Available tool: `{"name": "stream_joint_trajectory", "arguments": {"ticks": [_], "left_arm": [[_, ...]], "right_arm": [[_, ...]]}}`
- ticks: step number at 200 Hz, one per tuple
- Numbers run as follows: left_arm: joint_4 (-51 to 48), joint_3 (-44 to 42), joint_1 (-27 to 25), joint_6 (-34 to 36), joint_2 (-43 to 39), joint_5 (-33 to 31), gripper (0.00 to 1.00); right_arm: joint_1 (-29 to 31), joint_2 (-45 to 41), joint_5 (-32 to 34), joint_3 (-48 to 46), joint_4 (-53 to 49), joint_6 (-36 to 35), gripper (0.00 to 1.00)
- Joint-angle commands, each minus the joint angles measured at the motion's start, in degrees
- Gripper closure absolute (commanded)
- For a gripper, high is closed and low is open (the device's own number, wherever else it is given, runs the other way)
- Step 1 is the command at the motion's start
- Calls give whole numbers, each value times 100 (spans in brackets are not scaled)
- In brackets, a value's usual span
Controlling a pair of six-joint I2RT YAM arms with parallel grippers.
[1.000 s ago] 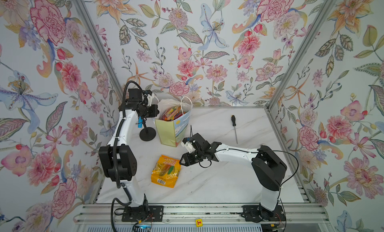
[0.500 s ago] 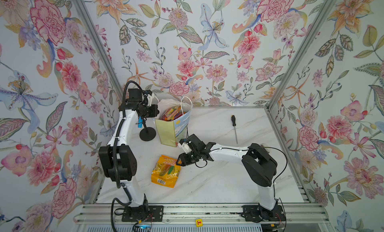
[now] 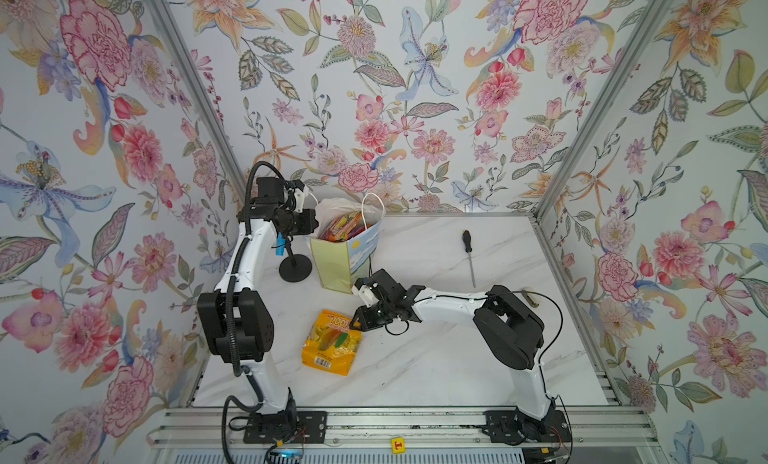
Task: Place the snacks into the paper bag
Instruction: 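Grasp the yellow gummy packet edge with the right gripper, then lift the gummy packet with the right gripper over the bag opening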
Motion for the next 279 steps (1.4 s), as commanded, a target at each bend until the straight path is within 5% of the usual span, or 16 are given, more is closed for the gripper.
{"name": "stream_joint_trajectory", "arguments": {"ticks": [1,14,131,196,279], "left_arm": [[127,-6,110,-20,-339,112,97],[124,-8,107,-20,-337,112,97],[142,-8,115,-29,-326,110,97],[146,-8,114,-44,-325,121,97],[154,-4,114,-55,-325,148,97]], "right_arm": [[39,119,-44,-53,220,85,92],[14,87,-102,-119,395,184,100],[-129,-2096,718,-80,103,-60,100],[53,-2656,1365,965,-674,-369,100],[127,-2095,1568,3173,-1060,-976,100]]}}
